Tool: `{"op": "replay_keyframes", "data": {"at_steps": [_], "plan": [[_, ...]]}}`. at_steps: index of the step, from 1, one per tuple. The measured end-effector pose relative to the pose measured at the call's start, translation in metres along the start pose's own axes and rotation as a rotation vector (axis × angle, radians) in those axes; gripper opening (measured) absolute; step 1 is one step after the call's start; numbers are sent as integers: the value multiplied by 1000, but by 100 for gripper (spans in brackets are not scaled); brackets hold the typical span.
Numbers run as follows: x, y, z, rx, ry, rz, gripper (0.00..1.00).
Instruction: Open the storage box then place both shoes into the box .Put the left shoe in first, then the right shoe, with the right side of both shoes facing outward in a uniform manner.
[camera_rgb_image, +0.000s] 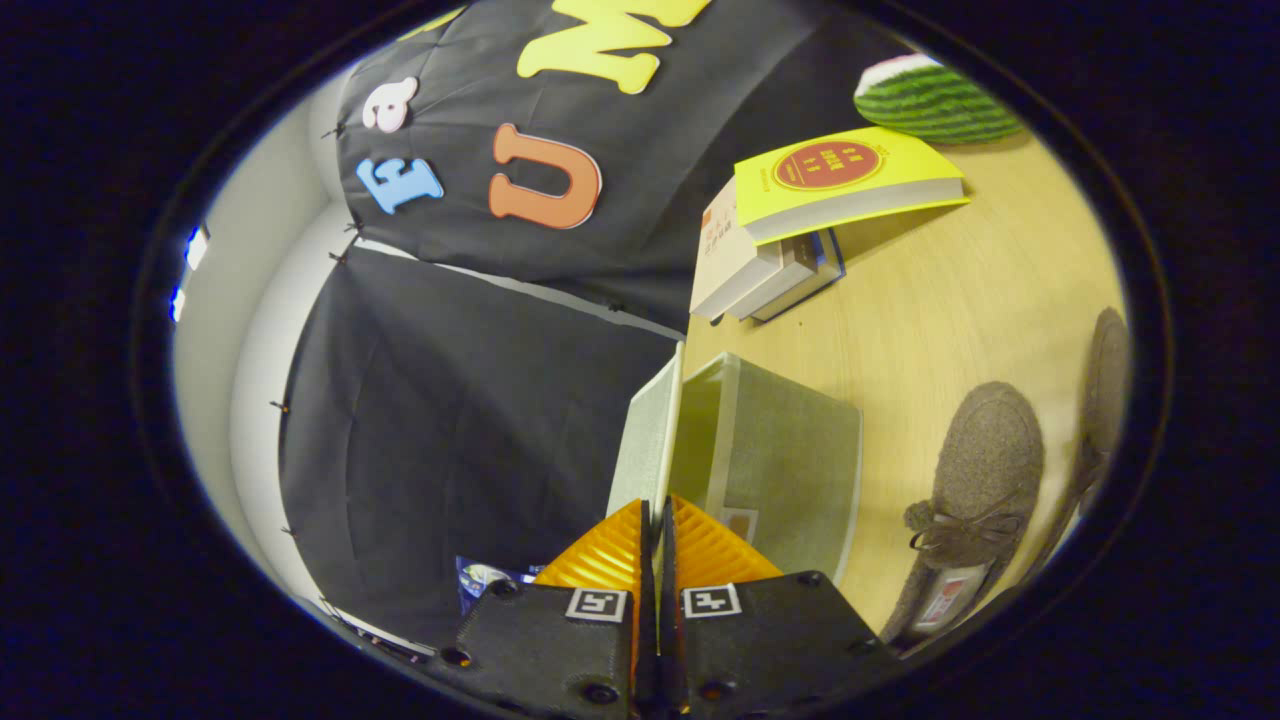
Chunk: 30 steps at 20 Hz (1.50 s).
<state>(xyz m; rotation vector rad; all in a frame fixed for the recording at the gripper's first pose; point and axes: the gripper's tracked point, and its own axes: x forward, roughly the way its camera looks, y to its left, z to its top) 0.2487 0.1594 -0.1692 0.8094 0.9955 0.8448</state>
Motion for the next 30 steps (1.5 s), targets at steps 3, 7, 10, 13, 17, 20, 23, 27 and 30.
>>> {"op": "replay_keyframes", "data": {"at_steps": [3,7,10,13,17,20,23,27,30], "plan": [[3,25,-1,-45,-4,-50,6],[12,65,-1,-65,-9,-124,6],[23,90,-9,-66,17,-259,6],[38,149,-16,-99,21,-257,6],[78,214,-33,-181,23,-249,11],[123,250,-54,-257,81,-227,22],[149,256,-79,-348,148,-234,41],[147,210,-75,-477,109,-429,61],[114,158,-62,-560,110,-621,95]]}}
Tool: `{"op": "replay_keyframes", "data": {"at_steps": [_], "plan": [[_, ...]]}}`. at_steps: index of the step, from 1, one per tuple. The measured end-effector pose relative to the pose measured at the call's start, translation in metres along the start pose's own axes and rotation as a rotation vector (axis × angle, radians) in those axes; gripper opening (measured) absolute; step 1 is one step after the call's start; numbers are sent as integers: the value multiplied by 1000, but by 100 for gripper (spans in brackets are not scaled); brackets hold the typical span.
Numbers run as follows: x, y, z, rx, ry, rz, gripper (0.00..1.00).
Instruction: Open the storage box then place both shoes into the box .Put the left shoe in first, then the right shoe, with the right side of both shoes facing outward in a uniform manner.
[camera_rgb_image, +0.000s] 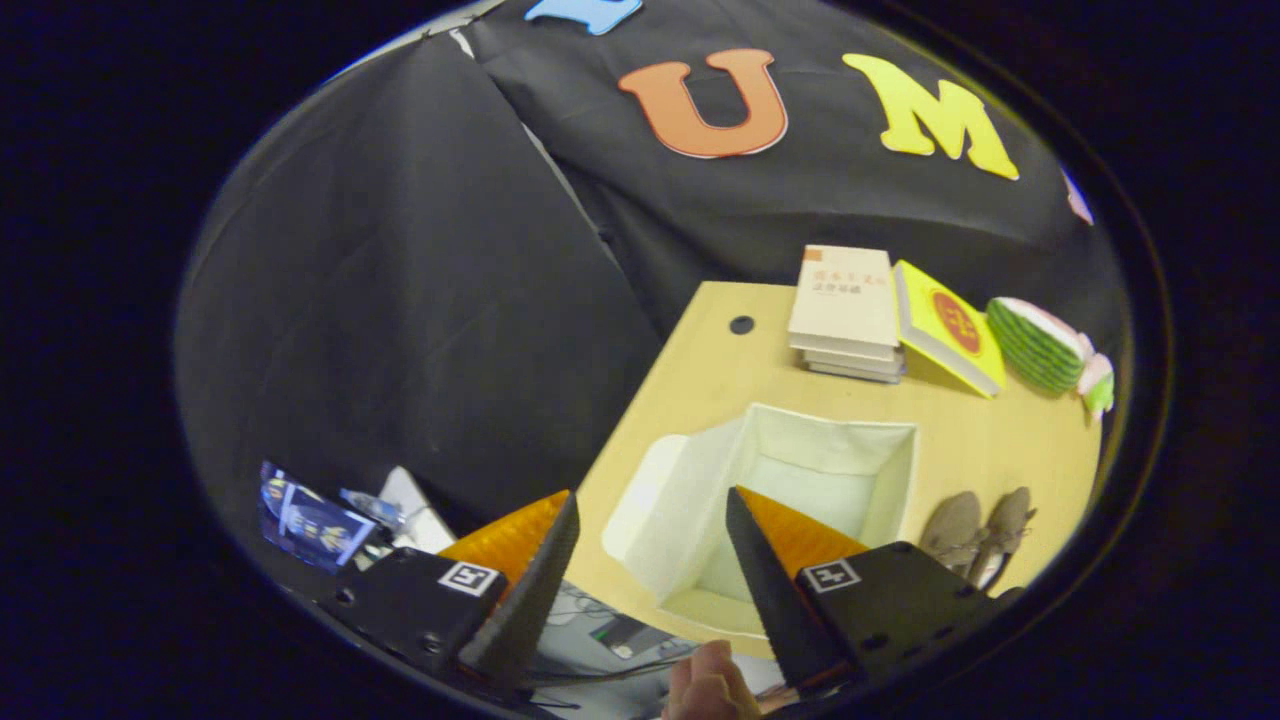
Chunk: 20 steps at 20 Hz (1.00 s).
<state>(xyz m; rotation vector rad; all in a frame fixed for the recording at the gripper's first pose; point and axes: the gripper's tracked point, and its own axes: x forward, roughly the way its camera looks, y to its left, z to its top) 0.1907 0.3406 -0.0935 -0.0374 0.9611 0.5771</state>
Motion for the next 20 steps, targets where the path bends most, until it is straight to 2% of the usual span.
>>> {"op": "replay_keyframes", "data": {"at_steps": [3,6,10,14,18,20], "plan": [[-5,-46,-30,-64,48,-128,98],[-13,-82,-75,-45,132,-163,97],[-24,-152,-133,-44,196,-253,97],[-29,-224,-184,38,263,-329,97],[-24,-306,-207,104,295,-465,97],[-11,-333,-213,143,315,-488,91]]}}
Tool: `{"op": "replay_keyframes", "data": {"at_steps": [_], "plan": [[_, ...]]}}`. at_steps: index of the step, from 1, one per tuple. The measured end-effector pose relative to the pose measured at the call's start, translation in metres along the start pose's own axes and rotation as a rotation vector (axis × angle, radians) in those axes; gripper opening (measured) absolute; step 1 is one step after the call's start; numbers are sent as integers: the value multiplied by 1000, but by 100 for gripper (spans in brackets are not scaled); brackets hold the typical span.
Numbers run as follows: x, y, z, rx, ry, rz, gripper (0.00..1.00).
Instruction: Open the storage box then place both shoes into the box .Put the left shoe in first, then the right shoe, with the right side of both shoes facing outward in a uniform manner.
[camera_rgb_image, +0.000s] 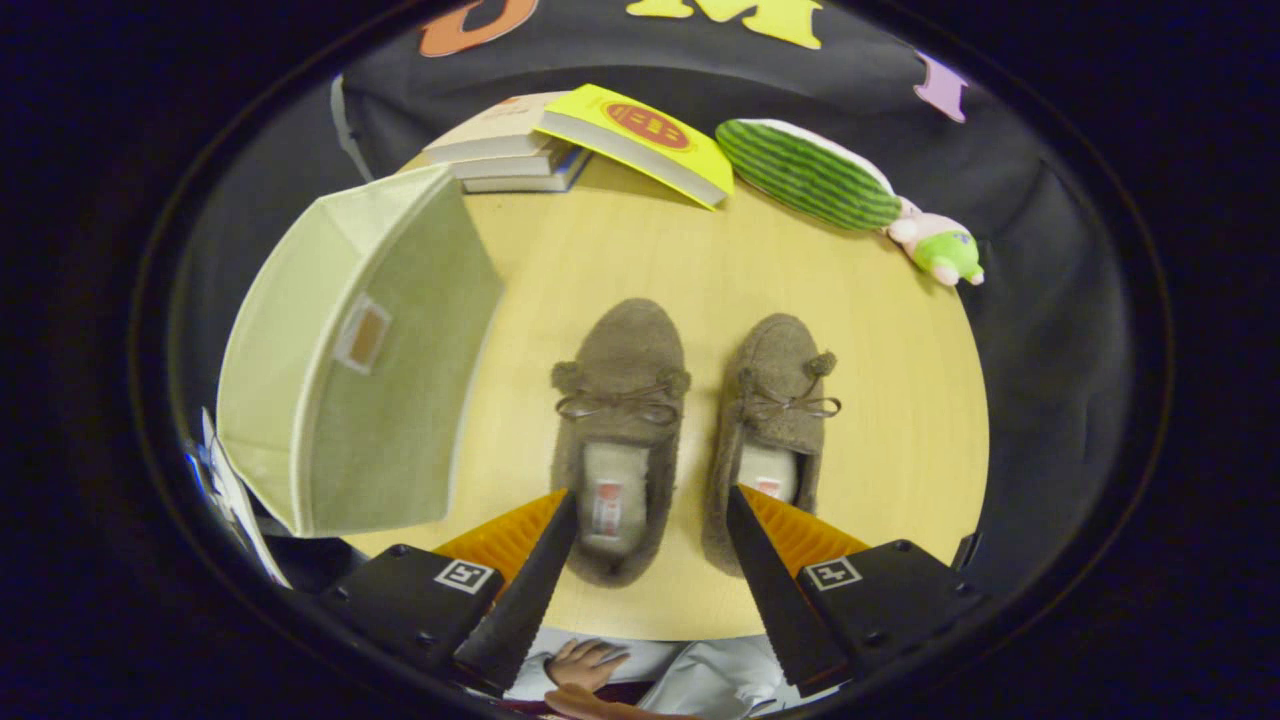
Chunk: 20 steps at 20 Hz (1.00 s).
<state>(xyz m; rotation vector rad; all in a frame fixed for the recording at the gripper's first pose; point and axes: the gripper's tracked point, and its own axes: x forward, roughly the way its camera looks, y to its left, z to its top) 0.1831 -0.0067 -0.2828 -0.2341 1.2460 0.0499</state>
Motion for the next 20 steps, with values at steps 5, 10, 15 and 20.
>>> {"op": "replay_keyframes", "data": {"at_steps": [5,10,15,20], "plan": [[37,-9,7,42,70,10,62],[72,-2,8,39,139,28,17],[47,5,16,68,72,69,6],[-6,0,33,128,21,110,6]]}}
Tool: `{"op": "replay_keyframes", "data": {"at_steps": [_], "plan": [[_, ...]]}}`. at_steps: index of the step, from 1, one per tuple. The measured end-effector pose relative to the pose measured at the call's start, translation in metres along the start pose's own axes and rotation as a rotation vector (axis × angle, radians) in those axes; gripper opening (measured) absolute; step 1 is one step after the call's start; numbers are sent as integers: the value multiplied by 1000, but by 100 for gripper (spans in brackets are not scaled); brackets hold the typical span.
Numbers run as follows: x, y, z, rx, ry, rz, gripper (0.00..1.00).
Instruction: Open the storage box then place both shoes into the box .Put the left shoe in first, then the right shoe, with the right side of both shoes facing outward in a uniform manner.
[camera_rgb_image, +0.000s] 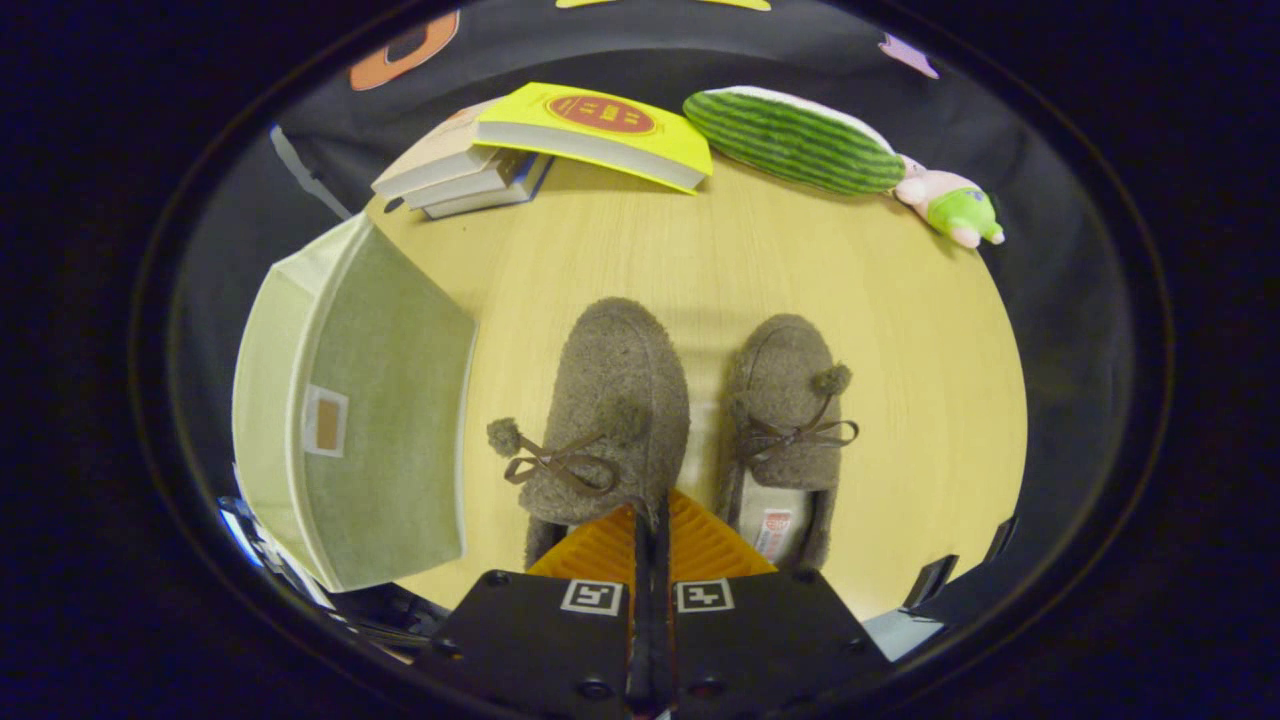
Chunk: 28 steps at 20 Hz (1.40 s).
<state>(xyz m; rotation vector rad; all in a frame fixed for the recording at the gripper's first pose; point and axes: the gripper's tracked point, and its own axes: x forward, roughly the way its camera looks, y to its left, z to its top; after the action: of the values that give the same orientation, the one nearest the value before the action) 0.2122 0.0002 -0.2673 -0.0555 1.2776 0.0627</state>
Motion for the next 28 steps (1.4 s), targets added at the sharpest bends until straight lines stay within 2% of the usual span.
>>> {"op": "replay_keyframes", "data": {"at_steps": [6,9,12,18,21,28], "plan": [[-93,35,29,49,-88,69,6],[-133,75,43,34,-151,101,6],[-152,126,45,19,-172,143,6],[-123,221,32,46,-200,158,6],[-98,258,29,100,-176,205,6],[-23,291,12,94,-120,183,6]]}}
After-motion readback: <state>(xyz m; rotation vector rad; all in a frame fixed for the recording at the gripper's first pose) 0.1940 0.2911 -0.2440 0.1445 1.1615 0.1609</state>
